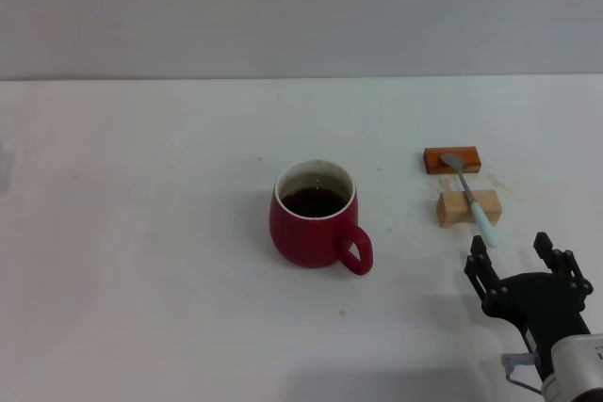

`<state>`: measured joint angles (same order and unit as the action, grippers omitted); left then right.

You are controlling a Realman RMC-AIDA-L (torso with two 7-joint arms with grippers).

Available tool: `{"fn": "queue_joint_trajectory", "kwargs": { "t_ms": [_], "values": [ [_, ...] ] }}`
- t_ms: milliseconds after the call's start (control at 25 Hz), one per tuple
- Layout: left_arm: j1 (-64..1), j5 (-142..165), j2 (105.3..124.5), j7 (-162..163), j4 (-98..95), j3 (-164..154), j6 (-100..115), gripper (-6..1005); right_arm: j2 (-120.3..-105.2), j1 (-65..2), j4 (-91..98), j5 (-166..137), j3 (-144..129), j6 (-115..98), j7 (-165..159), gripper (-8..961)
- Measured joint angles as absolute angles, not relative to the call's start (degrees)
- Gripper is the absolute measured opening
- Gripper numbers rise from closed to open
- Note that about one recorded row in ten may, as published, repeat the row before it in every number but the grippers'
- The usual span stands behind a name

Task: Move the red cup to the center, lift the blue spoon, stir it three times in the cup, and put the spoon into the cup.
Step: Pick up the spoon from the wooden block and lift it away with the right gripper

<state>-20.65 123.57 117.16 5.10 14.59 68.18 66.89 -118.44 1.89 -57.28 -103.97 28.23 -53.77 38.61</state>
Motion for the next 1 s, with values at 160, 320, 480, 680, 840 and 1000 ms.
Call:
{"fn": "queue_joint_trajectory", "kwargs": {
  "t_ms": [160, 320, 480, 680, 840, 1000],
  "values": [
    [-20.65, 123.58, 117.08, 5.16, 14.59, 68.07, 66.89, 862, -118.46, 1.51, -56.6, -103.97, 28.37, -53.72, 38.61, 746],
    [-20.59, 123.58, 117.06, 5.18, 14.59, 67.89, 66.89, 862, -118.58, 0.36, -55.05, -103.97, 28.46, -53.42, 38.55, 747],
    [-20.57, 123.58, 117.07, 5.21, 14.59, 67.85, 66.89, 862, -118.75, -1.27, -53.28, -103.97, 28.36, -52.42, 38.22, 748],
    [-20.44, 123.58, 117.07, 5.26, 14.59, 67.89, 67.21, 862, -118.96, -3.35, -50.88, -103.98, 28.0, -51.61, 36.31, 748],
    [-20.32, 123.58, 117.07, 5.34, 14.59, 67.91, 67.54, 862, -119.03, -4.14, -49.96, -103.98, 27.97, -51.58, 35.44, 748],
    [-20.3, 123.58, 117.09, 5.43, 14.58, 67.87, 67.58, 862, -119.22, -5.11, -48.67, -103.98, 27.95, -51.58, 34.96, 747]
  ]
}}
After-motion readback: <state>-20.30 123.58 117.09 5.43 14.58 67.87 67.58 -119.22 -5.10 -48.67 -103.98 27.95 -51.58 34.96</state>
